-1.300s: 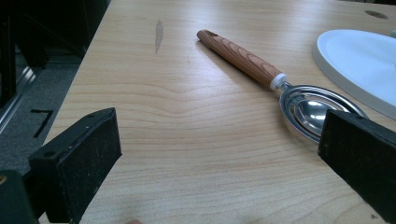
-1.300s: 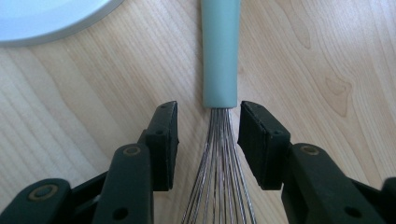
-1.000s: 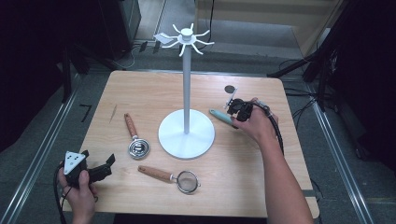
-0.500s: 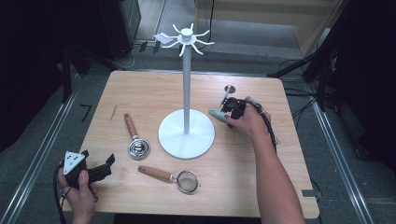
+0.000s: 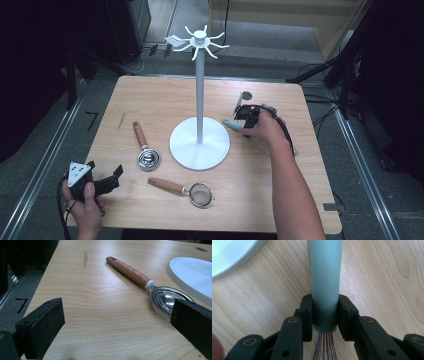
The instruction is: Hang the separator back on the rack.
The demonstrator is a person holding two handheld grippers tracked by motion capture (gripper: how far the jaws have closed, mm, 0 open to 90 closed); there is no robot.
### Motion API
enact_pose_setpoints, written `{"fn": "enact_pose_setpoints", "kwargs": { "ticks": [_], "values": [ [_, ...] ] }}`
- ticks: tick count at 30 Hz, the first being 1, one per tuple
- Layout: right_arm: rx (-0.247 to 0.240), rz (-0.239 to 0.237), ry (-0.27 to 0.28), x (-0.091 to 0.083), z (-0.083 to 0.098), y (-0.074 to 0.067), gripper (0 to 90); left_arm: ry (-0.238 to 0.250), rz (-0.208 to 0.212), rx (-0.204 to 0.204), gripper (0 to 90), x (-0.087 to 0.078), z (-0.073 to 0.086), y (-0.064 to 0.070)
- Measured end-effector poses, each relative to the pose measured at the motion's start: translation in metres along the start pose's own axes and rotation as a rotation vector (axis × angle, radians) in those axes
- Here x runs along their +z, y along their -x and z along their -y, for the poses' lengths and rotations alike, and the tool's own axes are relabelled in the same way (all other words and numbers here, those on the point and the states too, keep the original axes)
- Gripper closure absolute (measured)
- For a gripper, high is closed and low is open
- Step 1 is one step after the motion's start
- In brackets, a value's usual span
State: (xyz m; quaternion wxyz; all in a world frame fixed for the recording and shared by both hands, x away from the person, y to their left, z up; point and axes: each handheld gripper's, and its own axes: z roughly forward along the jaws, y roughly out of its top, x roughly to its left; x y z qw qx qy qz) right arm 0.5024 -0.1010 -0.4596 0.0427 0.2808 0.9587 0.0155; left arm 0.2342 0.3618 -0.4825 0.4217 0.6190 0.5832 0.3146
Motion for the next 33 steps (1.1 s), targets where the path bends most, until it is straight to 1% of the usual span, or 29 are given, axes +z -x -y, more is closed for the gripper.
{"fn": "enact_pose_setpoints", "kwargs": {
  "ticks": [2, 4, 5, 6, 7, 10, 11, 12, 15, 16, 18, 20, 21, 22, 24, 28, 29, 31, 33],
  "values": [
    [-0.005, 0.008, -0.02, 0.0, -0.002, -0.002, 69.9, -0.001, 0.0, 0.0, 0.0, 0.0, 0.0, 0.0],
    [0.003, 0.007, -0.045, 0.0, -0.005, -0.003, 70.0, 0.0, 0.001, 0.001, 0.0, 0.0, 0.0, 0.0],
    [-0.003, 0.011, -0.054, 0.0, -0.006, -0.003, 70.0, 0.0, 0.002, 0.001, 0.0, 0.0, 0.0, 0.0],
    [-0.005, 0.011, -0.051, 0.0, -0.006, -0.002, 70.1, 0.0, 0.002, 0.001, 0.0, 0.0, 0.0, 0.0],
    [0.005, 0.004, -0.043, 0.0, -0.006, -0.002, 70.2, 0.001, 0.003, -0.004, 0.0, 0.0, 0.0, 0.0],
    [0.0, 0.007, -0.044, 0.0, -0.005, -0.002, 70.4, 0.0, 0.004, -0.003, 0.0, 0.0, 0.0, 0.0],
    [-0.013, 0.017, -0.042, 0.0, -0.005, -0.004, 70.4, 0.0, 0.003, -0.004, 0.0, 0.0, 0.0, 0.0],
    [-0.013, 0.017, -0.042, 0.0, -0.005, -0.004, 70.4, 0.0, 0.003, -0.004, 0.0, 0.0, 0.0, 0.0],
    [-0.035, 0.046, -0.046, -0.001, -0.006, -0.008, 70.5, 0.0, 0.001, -0.007, 0.0, 0.0, 0.0, 0.0],
    [-0.027, 0.046, -0.044, 0.0, -0.006, -0.009, 70.6, 0.0, 0.001, -0.009, 0.0, 0.0, 0.0, 0.0],
    [-0.039, 0.05, -0.041, -0.001, -0.005, -0.009, 70.7, 0.001, 0.0, -0.009, 0.0, 0.0, 0.0, 0.0],
    [-0.025, 0.051, -0.035, -0.001, -0.005, -0.009, 71.1, -0.001, 0.001, -0.006, 0.0, 0.0, 0.0, 0.0],
    [-0.017, 0.044, -0.029, 0.0, -0.004, -0.01, 71.2, -0.001, 0.0, -0.006, 0.0, 0.0, 0.0, 0.0],
    [-0.018, 0.041, -0.031, -0.001, -0.004, -0.011, 71.2, -0.003, -0.001, -0.005, 0.0, 0.0, 0.0, 0.0],
    [0.001, 0.035, -0.032, -0.001, -0.004, -0.012, 71.2, -0.002, -0.001, -0.006, 0.0, 0.0, 0.0, 0.0],
    [-0.002, 0.033, -0.019, -0.001, -0.003, -0.013, 71.3, -0.001, -0.001, -0.01, 0.0, 0.0, 0.0, 0.0],
    [0.002, 0.029, -0.014, -0.001, -0.002, -0.013, 71.3, -0.001, 0.0, -0.011, 0.0, 0.0, 0.0, 0.0],
    [0.029, 0.032, 0.004, -0.002, 0.002, -0.013, 71.3, -0.001, 0.0, -0.009, 0.0, 0.0, 0.0, 0.0],
    [0.031, 0.031, 0.005, -0.002, 0.003, -0.013, 71.3, -0.003, -0.001, -0.006, 0.0, 0.0, 0.0, 0.0]
  ]
}}
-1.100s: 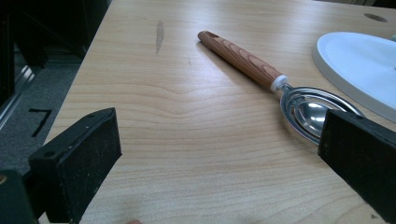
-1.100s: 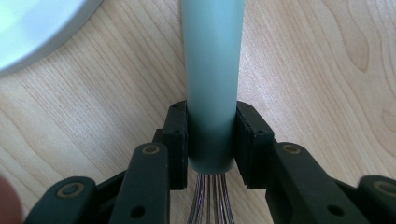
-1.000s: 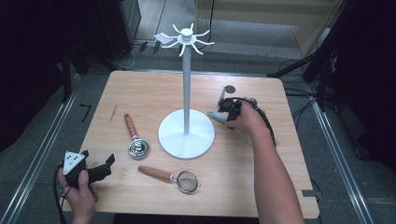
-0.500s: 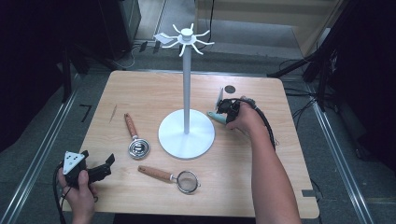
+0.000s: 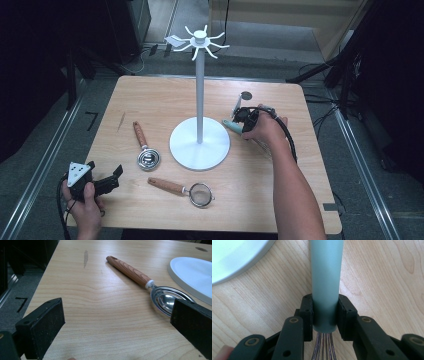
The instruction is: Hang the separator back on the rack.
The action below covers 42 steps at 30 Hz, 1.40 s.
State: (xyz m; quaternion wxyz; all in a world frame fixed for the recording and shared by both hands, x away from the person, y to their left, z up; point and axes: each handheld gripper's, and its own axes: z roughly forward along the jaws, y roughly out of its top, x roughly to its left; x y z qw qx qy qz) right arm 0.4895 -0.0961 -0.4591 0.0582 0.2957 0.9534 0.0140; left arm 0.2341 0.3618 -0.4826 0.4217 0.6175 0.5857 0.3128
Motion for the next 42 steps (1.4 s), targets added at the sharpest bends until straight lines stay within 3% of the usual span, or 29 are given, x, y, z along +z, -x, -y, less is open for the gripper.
{"fn": "enact_pose_setpoints", "kwargs": {
  "ticks": [4, 16, 18, 19, 20, 21, 22, 24, 29, 37, 42],
  "values": [
    [0.034, -0.011, 0.012, -0.001, 0.005, 0.001, 71.3, 0.002, 0.0, -0.004, 0.0, 0.0, 0.0, 0.0],
    [0.11, -0.022, 0.192, -0.029, 0.033, -0.001, 71.3, 0.0, -0.003, 0.005, 0.0, 0.0, 0.0, 0.0],
    [0.135, -0.028, 0.249, -0.036, 0.041, -0.001, 71.3, 0.0, -0.003, 0.007, 0.0, 0.0, 0.0, 0.0],
    [0.135, -0.028, 0.249, -0.036, 0.041, -0.001, 71.3, 0.0, -0.003, 0.007, 0.0, 0.0, 0.0, 0.0],
    [0.145, -0.024, 0.291, -0.041, 0.047, 0.0, 71.3, 0.0, -0.003, 0.006, 0.0, 0.0, 0.0, 0.0],
    [0.145, -0.024, 0.291, -0.041, 0.047, 0.0, 71.3, 0.0, -0.003, 0.006, 0.0, 0.0, 0.0, 0.0],
    [0.167, -0.031, 0.335, -0.047, 0.053, 0.0, 71.3, 0.0, -0.003, 0.006, 0.0, 0.0, 0.0, 0.0],
    [0.174, -0.031, 0.352, -0.049, 0.056, -0.001, 71.3, 0.0, -0.003, 0.007, 0.0, 0.0, 0.0, 0.0],
    [0.209, -0.064, 0.48, -0.065, 0.071, -0.005, 71.3, 0.0, -0.003, 0.007, 0.0, 0.0, 0.0, 0.0],
    [0.206, -0.085, 0.643, -0.08, 0.088, -0.017, 71.4, -0.001, -0.004, 0.008, 0.0, 0.0, 0.0, 0.0],
    [0.208, -0.079, 0.698, -0.086, 0.094, -0.024, 71.4, 0.002, -0.005, 0.009, 0.0, 0.0, 0.0, 0.001]
  ]
}}
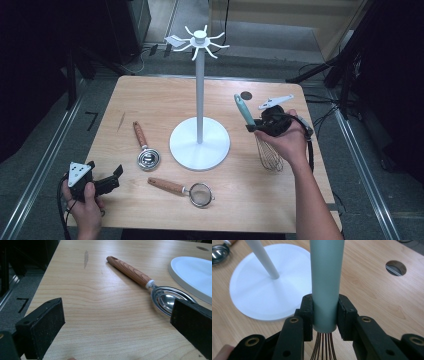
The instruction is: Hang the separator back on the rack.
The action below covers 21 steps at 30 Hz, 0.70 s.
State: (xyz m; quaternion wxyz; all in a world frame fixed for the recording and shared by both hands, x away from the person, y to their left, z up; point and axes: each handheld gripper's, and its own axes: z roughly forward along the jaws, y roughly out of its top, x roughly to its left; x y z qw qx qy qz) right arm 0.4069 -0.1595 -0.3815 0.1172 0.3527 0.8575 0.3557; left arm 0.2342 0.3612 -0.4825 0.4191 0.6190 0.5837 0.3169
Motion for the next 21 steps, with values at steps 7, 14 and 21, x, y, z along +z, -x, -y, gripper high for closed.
{"fn": "enact_pose_setpoints", "kwargs": {
  "ticks": [7, 14, 21],
  "values": [
    [0.01, -0.006, 0.109, -0.015, 0.005, -0.014, 71.3, -0.001, 0.001, 0.0, 0.0, 0.0, 0.0, 0.0],
    [0.028, 0.0, 0.2, -0.024, 0.01, -0.022, 71.3, -0.001, 0.001, 0.0, 0.0, 0.0, 0.0, 0.0],
    [0.038, -0.017, 0.289, -0.035, 0.013, -0.032, 71.3, -0.002, 0.002, 0.0, 0.0, 0.0, 0.0, 0.0]
  ]
}}
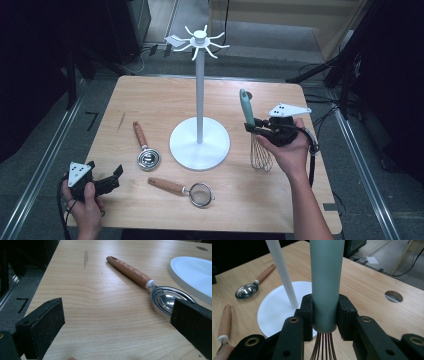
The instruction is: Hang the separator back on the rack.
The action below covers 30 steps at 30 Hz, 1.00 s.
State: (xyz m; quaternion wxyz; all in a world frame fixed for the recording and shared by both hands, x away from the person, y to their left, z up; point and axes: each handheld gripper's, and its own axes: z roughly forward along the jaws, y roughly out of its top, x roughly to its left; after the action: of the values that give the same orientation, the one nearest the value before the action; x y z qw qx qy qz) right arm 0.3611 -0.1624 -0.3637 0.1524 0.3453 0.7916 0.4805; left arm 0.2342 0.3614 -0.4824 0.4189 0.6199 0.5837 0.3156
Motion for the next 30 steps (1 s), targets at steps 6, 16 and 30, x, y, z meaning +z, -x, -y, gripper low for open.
{"fn": "enact_pose_setpoints", "kwargs": {
  "ticks": [6, 16, 30],
  "values": [
    [-0.002, -0.017, 0.086, -0.007, 0.002, -0.01, 71.3, 0.0, 0.0, -0.001, 0.0, 0.0, 0.0, 0.0],
    [0.002, -0.025, 0.179, -0.014, -0.001, -0.025, 71.3, 0.0, 0.0, 0.0, 0.0, 0.0, 0.0, 0.0],
    [-0.008, -0.042, 0.277, -0.02, -0.011, -0.044, 71.3, 0.001, 0.001, -0.002, 0.0, 0.0, 0.0, 0.0]
  ]
}}
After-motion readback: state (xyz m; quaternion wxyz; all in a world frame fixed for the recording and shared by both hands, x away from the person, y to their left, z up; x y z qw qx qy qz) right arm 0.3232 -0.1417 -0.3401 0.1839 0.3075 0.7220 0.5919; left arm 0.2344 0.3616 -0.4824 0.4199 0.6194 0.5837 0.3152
